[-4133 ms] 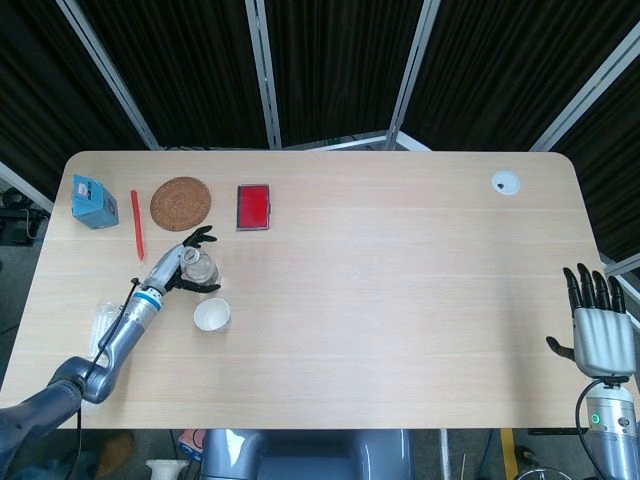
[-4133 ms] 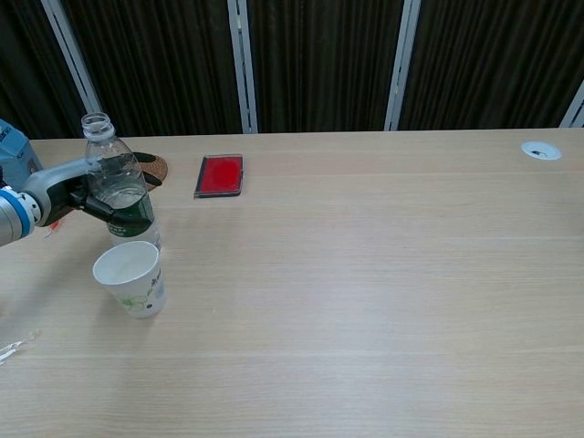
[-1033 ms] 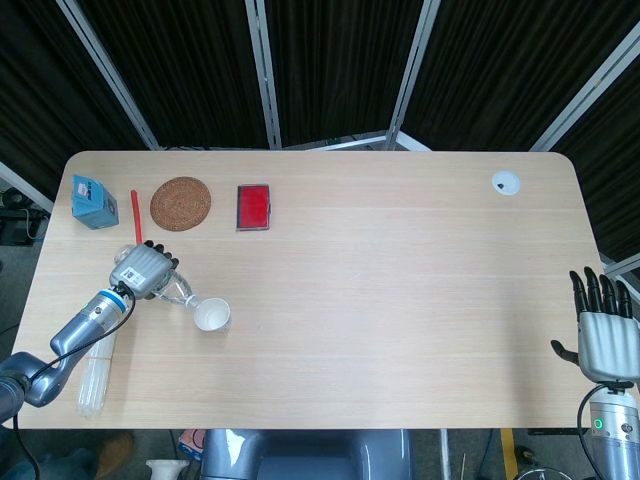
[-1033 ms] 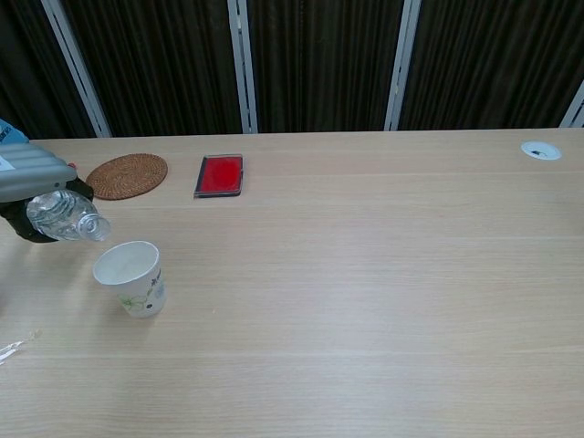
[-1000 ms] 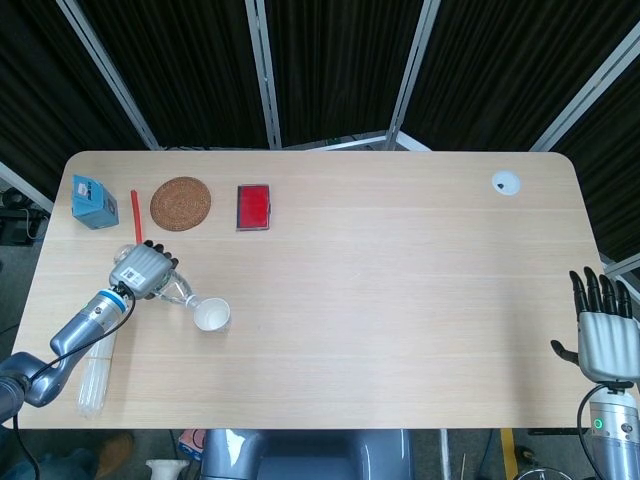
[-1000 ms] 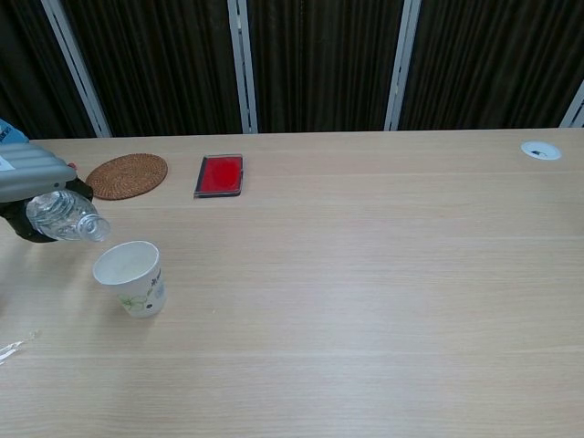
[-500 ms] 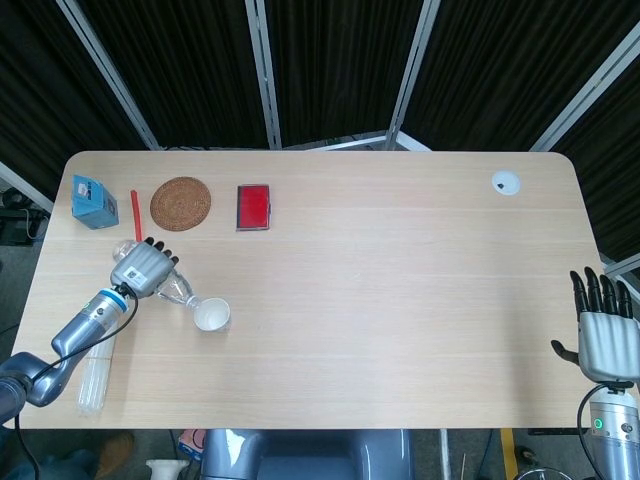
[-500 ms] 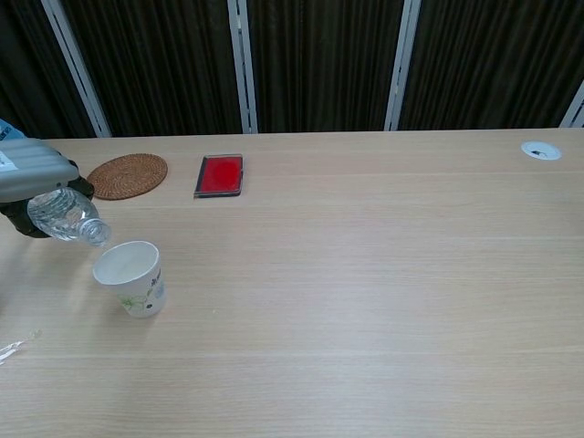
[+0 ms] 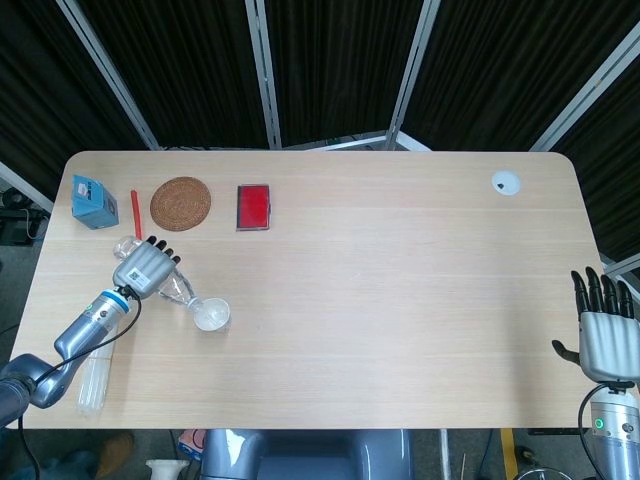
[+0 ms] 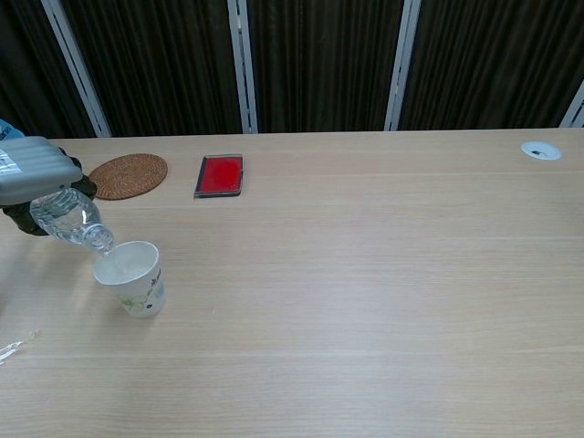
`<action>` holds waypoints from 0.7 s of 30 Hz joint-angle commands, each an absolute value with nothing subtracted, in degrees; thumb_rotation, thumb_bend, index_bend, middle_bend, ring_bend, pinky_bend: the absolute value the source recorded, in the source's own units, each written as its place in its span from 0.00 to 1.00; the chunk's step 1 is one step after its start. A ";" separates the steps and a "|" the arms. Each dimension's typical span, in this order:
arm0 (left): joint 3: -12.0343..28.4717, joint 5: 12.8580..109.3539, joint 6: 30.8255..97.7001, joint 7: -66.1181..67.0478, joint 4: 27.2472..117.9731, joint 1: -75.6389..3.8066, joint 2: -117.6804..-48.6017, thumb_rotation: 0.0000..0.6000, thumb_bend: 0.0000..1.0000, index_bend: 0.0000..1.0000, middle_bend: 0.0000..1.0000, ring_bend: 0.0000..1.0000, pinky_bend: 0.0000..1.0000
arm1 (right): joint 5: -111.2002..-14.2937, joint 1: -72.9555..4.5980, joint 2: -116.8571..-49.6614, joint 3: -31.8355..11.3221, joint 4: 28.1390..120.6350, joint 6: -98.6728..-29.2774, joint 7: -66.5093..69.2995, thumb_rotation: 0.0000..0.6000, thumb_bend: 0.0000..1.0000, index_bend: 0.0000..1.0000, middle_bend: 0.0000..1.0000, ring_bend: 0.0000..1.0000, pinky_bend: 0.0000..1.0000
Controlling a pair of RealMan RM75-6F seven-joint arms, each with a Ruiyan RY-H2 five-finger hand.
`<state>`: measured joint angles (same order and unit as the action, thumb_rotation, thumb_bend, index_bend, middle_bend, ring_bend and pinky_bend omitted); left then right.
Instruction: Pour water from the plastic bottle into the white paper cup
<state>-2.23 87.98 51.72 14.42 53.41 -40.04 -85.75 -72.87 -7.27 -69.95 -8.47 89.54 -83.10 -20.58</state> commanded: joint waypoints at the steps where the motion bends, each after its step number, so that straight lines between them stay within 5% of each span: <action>1: -2.17 88.04 51.93 13.03 53.17 -40.02 -85.77 1.00 0.58 0.69 0.51 0.32 0.35 | -72.81 -7.28 -69.99 -8.46 89.50 -83.06 -20.65 1.00 0.00 0.00 0.00 0.00 0.00; 12: -2.67 89.69 54.70 1.49 52.22 -39.46 -85.58 1.00 0.57 0.69 0.51 0.32 0.35 | -72.59 -7.29 -70.03 -8.53 89.42 -83.07 -20.74 1.00 0.00 0.00 0.00 0.00 0.00; 21: -2.04 89.36 55.08 -33.56 54.78 -39.47 -82.76 1.00 0.56 0.70 0.50 0.32 0.35 | -72.39 -7.38 -70.07 -8.51 89.52 -82.85 -20.96 1.00 0.00 0.00 0.00 0.00 0.00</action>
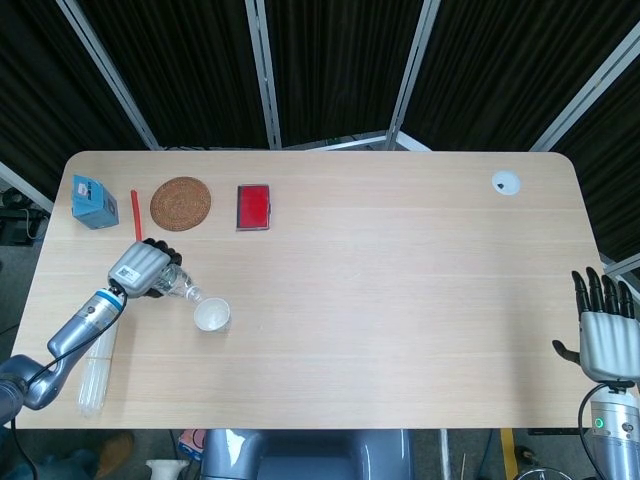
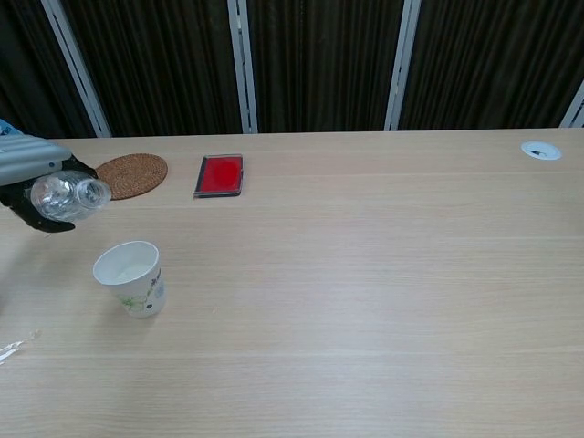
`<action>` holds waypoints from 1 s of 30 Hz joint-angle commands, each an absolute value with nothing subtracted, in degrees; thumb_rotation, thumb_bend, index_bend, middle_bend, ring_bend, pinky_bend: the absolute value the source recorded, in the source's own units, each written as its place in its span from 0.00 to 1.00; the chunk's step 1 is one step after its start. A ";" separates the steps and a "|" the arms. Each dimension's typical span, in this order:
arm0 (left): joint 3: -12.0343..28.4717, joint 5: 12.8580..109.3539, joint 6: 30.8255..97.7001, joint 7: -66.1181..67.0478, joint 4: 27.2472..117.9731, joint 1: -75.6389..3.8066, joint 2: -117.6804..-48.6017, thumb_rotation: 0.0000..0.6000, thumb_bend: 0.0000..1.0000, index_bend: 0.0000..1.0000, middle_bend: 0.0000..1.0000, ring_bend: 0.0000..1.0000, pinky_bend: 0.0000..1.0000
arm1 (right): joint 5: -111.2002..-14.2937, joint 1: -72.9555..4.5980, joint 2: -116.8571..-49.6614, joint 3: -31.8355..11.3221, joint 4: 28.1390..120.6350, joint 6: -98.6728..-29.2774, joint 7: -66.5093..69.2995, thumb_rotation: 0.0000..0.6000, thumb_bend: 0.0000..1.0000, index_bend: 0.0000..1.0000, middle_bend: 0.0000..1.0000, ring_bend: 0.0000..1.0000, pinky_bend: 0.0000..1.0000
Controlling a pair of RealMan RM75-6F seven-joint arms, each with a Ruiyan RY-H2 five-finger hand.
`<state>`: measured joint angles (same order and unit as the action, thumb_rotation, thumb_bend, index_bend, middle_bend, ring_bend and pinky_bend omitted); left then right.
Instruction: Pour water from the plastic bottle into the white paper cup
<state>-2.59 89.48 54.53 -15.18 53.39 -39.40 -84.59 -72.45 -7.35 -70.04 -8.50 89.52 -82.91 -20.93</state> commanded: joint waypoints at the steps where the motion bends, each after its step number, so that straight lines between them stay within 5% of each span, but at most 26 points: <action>1: -1.70 89.15 55.23 -35.64 55.00 -39.53 -82.64 1.00 0.56 0.70 0.50 0.32 0.35 | -72.35 -7.40 -70.08 -8.51 89.54 -82.80 -20.99 1.00 0.00 0.00 0.00 0.00 0.00; 17: 6.44 81.57 51.93 -59.66 54.59 -42.02 -90.22 1.00 0.54 0.71 0.51 0.32 0.35 | -71.88 -7.71 -70.51 -8.42 89.12 -82.26 -21.79 1.00 0.00 0.00 0.00 0.00 0.00; 30: 8.34 79.56 45.20 -65.27 46.80 -45.12 -98.01 1.00 0.53 0.70 0.51 0.32 0.35 | -71.01 -7.78 -70.87 -8.57 88.71 -82.25 -22.86 1.00 0.00 0.00 0.00 0.00 0.00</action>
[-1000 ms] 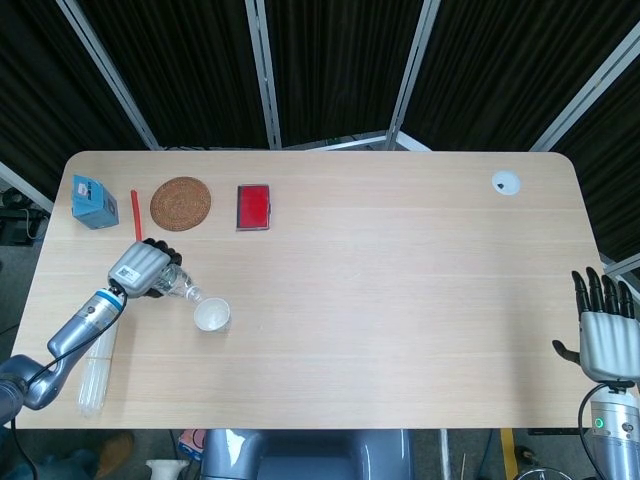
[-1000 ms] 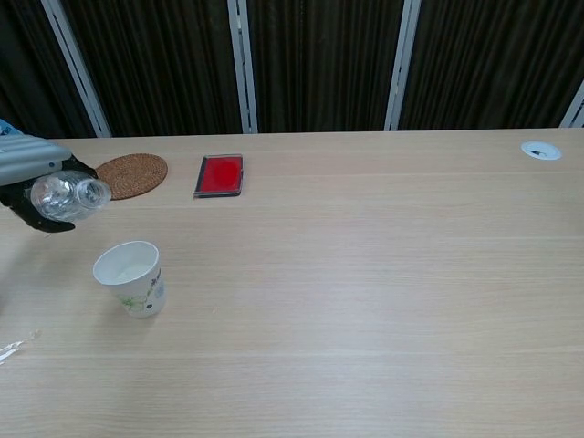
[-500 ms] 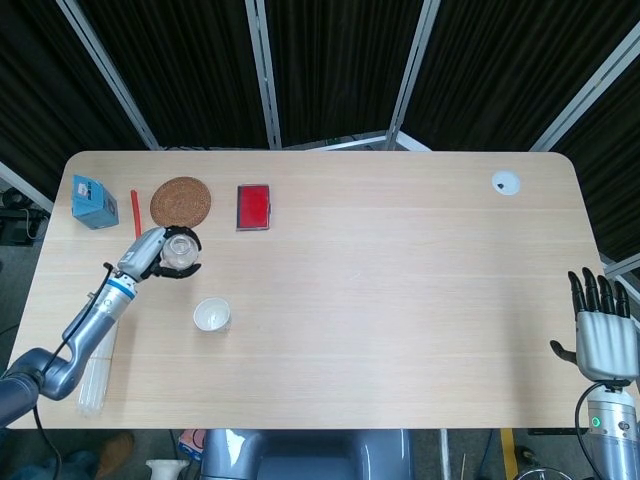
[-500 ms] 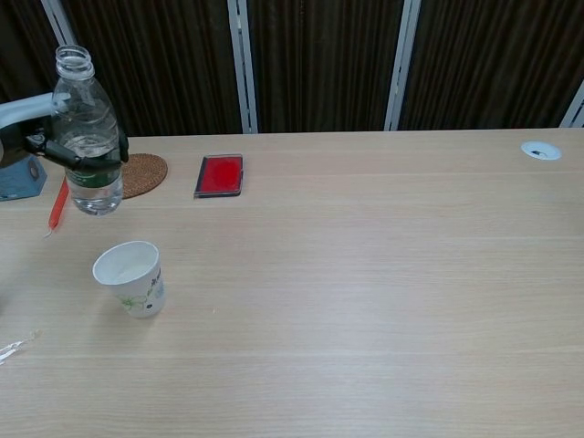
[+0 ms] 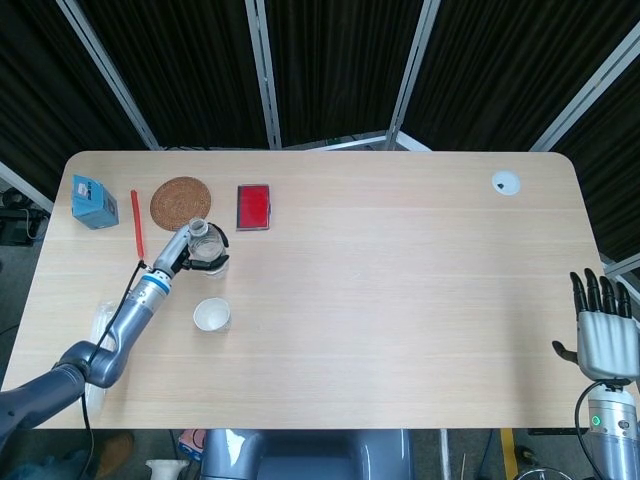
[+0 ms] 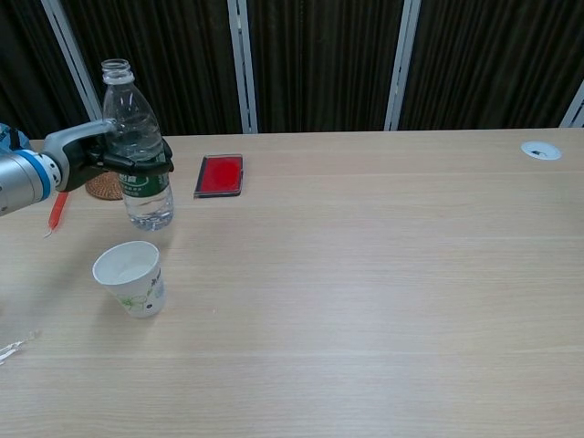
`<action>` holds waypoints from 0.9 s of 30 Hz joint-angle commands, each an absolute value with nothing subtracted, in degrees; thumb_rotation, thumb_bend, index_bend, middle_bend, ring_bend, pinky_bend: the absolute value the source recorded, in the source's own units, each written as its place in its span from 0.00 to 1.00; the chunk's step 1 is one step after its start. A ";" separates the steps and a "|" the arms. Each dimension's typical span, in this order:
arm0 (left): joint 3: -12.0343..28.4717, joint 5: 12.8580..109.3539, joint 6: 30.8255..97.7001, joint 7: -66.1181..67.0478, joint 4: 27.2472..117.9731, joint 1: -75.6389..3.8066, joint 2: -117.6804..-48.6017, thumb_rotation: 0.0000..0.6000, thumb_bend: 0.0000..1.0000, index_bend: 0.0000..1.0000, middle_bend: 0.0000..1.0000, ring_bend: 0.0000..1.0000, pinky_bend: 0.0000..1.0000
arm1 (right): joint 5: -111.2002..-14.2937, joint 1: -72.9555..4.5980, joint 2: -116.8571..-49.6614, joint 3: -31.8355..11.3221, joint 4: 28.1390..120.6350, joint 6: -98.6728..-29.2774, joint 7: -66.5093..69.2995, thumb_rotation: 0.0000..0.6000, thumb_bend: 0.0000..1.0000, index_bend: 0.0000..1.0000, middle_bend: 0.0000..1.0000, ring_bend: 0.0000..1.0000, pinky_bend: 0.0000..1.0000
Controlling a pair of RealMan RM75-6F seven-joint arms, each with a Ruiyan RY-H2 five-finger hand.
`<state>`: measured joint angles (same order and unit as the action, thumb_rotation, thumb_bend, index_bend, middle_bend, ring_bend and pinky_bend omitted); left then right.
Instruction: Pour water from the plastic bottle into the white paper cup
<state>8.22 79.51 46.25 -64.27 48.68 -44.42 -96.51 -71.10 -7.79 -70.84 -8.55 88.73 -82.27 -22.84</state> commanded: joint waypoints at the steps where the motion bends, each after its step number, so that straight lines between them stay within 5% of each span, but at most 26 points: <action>1: 8.42 79.51 44.74 -66.00 45.94 -45.30 -98.68 1.00 0.53 0.70 0.51 0.32 0.35 | -70.79 -7.78 -70.87 -8.61 88.68 -82.10 -22.74 1.00 0.00 0.00 0.00 0.00 0.00; 18: 8.08 80.88 45.68 -69.73 36.70 -45.56 -106.05 1.00 0.50 0.68 0.50 0.31 0.33 | -69.82 -7.83 -70.73 -8.93 88.43 -81.86 -22.52 1.00 0.00 0.00 0.00 0.00 0.00; 27: 7.30 81.49 44.64 -71.48 34.81 -45.40 -107.39 1.00 0.47 0.51 0.28 0.18 0.27 | -69.77 -7.78 -70.69 -8.90 88.58 -82.01 -22.57 1.00 0.00 0.00 0.00 0.00 0.00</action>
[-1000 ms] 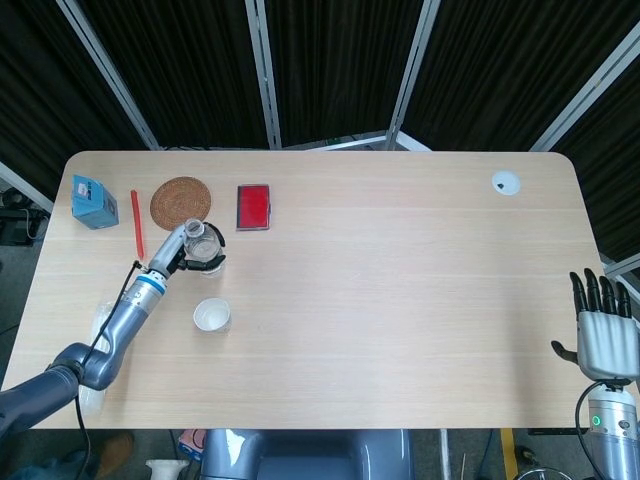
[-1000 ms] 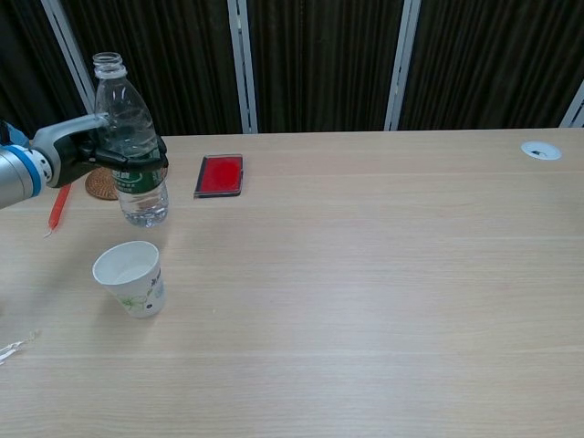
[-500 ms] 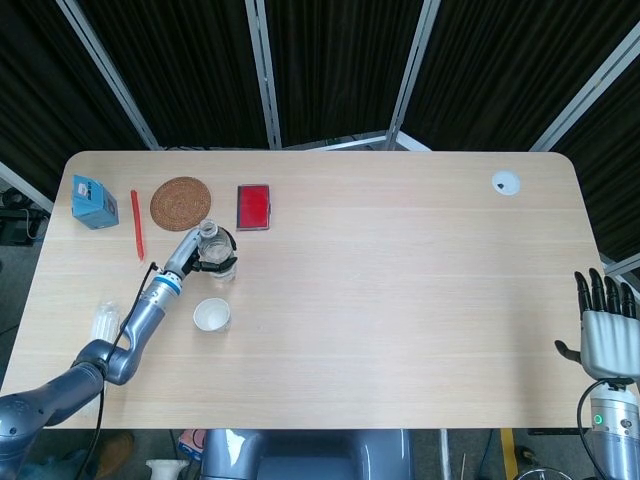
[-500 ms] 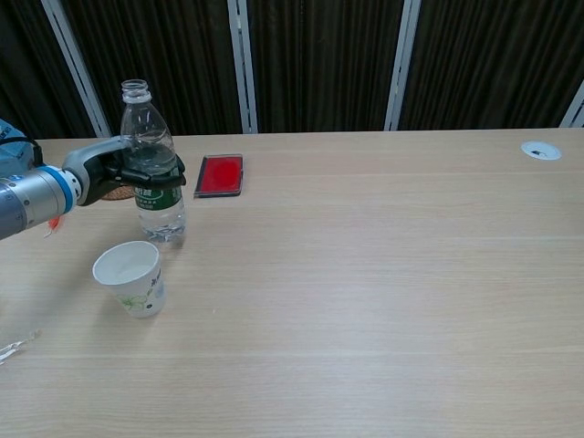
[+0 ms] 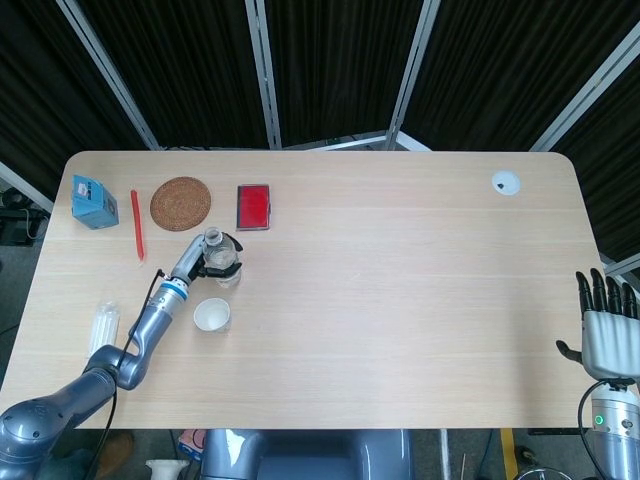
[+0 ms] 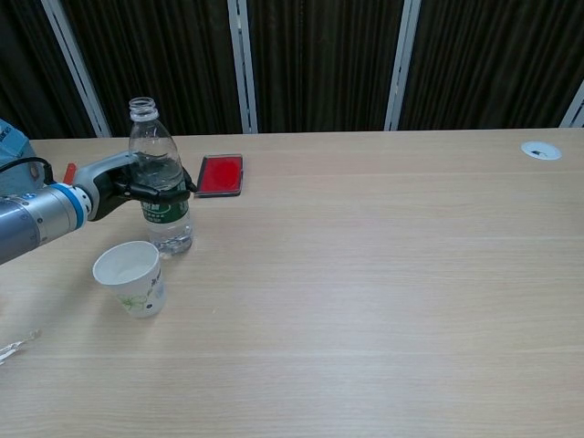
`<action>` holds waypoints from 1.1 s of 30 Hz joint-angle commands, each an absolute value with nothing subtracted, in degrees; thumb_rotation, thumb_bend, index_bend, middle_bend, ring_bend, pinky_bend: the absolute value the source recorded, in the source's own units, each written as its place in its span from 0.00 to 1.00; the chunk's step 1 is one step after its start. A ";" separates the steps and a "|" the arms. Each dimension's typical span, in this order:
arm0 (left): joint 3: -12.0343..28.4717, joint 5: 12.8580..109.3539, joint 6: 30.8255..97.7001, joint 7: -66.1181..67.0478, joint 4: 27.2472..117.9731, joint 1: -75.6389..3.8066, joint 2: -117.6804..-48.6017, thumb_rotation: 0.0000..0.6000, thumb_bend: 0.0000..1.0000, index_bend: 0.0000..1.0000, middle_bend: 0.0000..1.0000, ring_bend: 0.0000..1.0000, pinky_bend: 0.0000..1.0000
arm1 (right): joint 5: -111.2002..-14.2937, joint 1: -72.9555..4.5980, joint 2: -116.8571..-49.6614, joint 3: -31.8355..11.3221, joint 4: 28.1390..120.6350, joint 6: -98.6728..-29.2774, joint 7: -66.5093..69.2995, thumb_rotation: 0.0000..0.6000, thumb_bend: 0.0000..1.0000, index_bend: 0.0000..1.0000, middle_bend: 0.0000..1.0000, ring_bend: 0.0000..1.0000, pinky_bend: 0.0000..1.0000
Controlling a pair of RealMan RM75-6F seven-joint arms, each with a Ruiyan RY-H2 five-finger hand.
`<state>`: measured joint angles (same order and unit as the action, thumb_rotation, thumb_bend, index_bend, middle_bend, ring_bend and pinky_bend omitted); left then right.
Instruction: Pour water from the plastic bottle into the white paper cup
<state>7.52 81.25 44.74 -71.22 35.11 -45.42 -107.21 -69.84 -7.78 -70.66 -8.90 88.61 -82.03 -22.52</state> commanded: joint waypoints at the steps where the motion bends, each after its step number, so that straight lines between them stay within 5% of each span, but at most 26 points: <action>1: 7.21 81.62 44.68 -71.65 34.70 -45.40 -107.45 1.00 0.45 0.47 0.24 0.15 0.26 | -69.73 -7.79 -70.71 -8.92 88.56 -82.00 -22.59 1.00 0.00 0.00 0.00 0.00 0.00; 5: 6.87 82.02 44.60 -72.05 34.50 -45.40 -107.45 1.00 0.36 0.32 0.11 0.06 0.19 | -69.69 -7.81 -70.72 -8.98 88.65 -81.85 -21.99 1.00 0.00 0.00 0.00 0.00 0.00; 8: 6.61 82.34 44.75 -72.40 34.51 -45.31 -107.36 1.00 0.21 0.12 0.02 0.00 0.08 | -69.85 -7.78 -70.60 -9.02 88.68 -81.85 -21.34 1.00 0.00 0.00 0.00 0.00 0.00; 11: 5.66 83.44 45.43 -72.79 34.69 -45.09 -107.03 1.00 0.13 0.01 0.00 0.00 0.01 | -69.94 -7.75 -70.58 -8.98 88.65 -81.87 -21.11 1.00 0.00 0.00 0.00 0.00 0.00; 24: 4.08 85.52 49.65 -73.23 39.77 -43.46 -101.78 1.00 0.11 0.00 0.00 0.00 0.00 | -70.71 -7.52 -70.20 -8.71 89.29 -82.30 -20.52 1.00 0.00 0.00 0.00 0.00 0.00; 33: 2.80 86.71 54.12 -71.21 51.44 -40.62 -90.79 1.00 0.11 0.00 0.00 0.00 0.00 | -71.41 -7.23 -69.55 -8.48 90.55 -82.85 -20.41 1.00 0.00 0.00 0.00 0.00 0.00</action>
